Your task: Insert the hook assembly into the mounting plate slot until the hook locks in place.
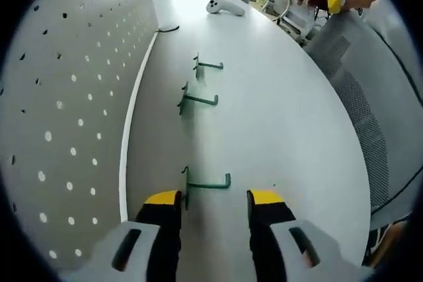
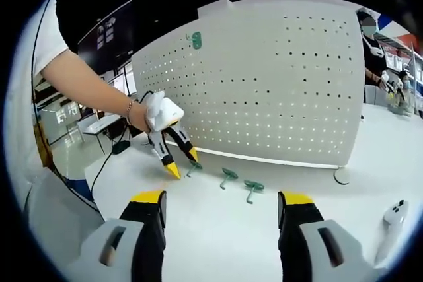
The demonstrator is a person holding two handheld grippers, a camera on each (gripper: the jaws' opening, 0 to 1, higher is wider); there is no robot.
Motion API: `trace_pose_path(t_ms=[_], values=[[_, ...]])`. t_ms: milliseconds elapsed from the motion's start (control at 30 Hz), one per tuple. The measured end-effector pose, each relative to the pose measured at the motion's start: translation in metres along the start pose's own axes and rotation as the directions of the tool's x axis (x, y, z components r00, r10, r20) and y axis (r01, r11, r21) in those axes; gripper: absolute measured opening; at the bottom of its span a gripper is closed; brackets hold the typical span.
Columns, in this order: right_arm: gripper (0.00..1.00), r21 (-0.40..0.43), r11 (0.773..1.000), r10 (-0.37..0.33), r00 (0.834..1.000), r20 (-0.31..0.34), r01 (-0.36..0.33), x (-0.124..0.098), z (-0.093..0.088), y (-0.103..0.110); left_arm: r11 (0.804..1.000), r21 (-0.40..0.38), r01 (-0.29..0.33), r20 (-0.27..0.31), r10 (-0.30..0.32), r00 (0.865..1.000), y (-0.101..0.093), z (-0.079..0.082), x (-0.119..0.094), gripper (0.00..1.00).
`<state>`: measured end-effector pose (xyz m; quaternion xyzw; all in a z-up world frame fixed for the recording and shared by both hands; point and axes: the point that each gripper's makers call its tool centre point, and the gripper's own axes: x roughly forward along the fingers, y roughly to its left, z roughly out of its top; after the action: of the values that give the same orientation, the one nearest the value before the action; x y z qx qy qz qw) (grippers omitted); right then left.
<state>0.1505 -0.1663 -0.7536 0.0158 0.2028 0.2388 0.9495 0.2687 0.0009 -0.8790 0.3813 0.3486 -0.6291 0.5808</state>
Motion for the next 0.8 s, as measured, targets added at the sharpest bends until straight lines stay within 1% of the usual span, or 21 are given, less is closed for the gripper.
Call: trace_pose_path(t_ms=[133, 200, 400, 800], values=[[0.66, 0.001, 1.000, 0.004, 1.000, 0.007, -0.004, 0.000, 0.002, 0.001, 1.000, -0.010, -0.010, -0.002, 0.010, 1.000, 0.004, 0.000, 0.001, 0.35], [0.66, -0.005, 1.000, 0.004, 1.000, -0.006, -0.004, 0.000, -0.001, 0.001, 1.000, -0.017, -0.014, -0.003, 0.014, 1.000, 0.005, 0.000, 0.001, 0.33], [0.66, 0.000, 1.000, 0.005, 1.000, -0.015, -0.005, 0.001, -0.003, 0.002, 0.998, -0.050, -0.032, -0.003, 0.032, 0.999, 0.009, 0.000, 0.001, 0.27], [0.66, 0.009, 1.000, 0.007, 1.000, -0.011, -0.006, 0.000, -0.003, 0.001, 0.996, -0.061, -0.061, -0.021, 0.060, 0.998, 0.015, -0.001, 0.002, 0.16]])
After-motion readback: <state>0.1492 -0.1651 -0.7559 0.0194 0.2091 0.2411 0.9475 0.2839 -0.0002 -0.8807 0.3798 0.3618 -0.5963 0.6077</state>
